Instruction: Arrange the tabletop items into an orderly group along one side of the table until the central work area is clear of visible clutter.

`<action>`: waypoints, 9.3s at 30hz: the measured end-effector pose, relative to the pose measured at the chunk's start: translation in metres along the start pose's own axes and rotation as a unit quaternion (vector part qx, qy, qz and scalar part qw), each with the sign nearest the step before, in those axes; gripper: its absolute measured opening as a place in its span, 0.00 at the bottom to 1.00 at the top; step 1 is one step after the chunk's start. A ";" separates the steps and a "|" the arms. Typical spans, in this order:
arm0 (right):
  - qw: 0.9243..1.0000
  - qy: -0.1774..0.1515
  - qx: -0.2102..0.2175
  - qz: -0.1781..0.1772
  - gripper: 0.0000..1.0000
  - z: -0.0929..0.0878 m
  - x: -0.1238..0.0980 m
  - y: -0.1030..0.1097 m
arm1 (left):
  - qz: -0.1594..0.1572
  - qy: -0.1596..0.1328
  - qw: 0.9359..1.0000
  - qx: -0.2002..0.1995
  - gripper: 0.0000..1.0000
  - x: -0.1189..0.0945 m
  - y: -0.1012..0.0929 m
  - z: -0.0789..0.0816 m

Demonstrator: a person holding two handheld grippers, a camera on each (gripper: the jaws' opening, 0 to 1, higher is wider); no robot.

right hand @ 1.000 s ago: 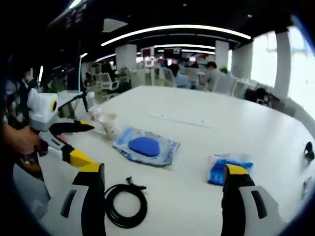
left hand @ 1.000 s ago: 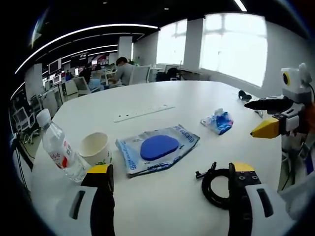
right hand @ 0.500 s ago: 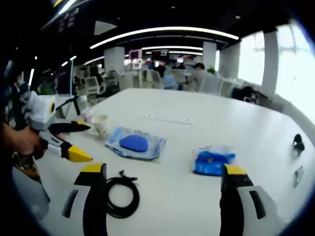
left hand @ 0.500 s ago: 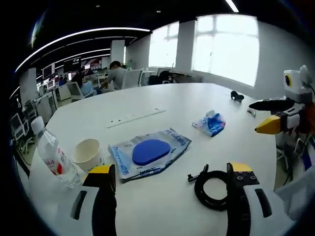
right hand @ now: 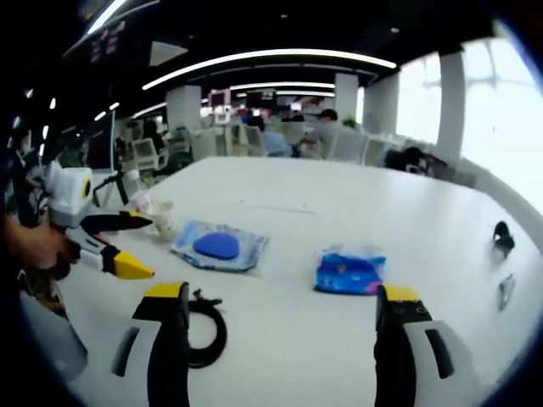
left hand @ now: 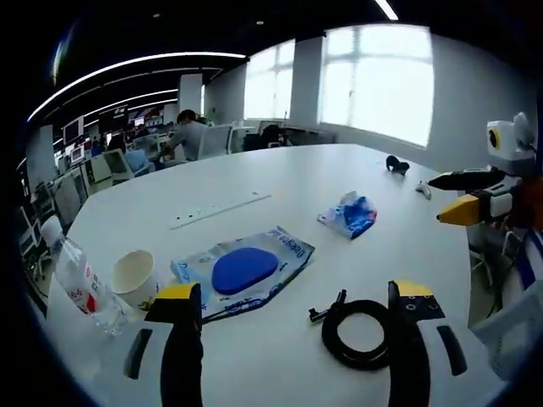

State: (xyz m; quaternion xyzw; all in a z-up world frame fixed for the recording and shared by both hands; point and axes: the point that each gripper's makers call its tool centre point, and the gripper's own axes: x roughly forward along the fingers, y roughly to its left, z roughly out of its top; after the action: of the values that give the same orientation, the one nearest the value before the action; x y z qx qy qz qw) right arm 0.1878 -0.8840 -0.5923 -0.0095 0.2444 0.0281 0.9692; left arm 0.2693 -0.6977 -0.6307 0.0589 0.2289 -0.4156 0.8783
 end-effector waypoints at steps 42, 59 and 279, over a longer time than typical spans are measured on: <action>0.997 0.015 0.006 0.076 0.69 -0.024 0.033 -0.101 | 0.060 0.013 0.998 0.007 0.81 0.058 -0.049 0.020; 0.995 0.026 0.012 0.101 0.61 -0.037 0.056 -0.132 | 0.079 0.007 0.997 0.012 0.73 0.086 -0.058 0.029; 0.985 0.035 -0.034 0.163 0.41 -0.022 0.122 -0.104 | 0.064 0.061 0.994 0.067 0.36 0.158 -0.060 0.036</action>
State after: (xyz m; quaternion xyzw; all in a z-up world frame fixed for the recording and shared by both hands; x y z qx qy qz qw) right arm 0.2908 -0.9828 -0.6688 -0.0037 0.2755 0.1942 0.9415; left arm 0.3239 -0.8579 -0.6648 0.1573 0.2497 -0.3687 0.8814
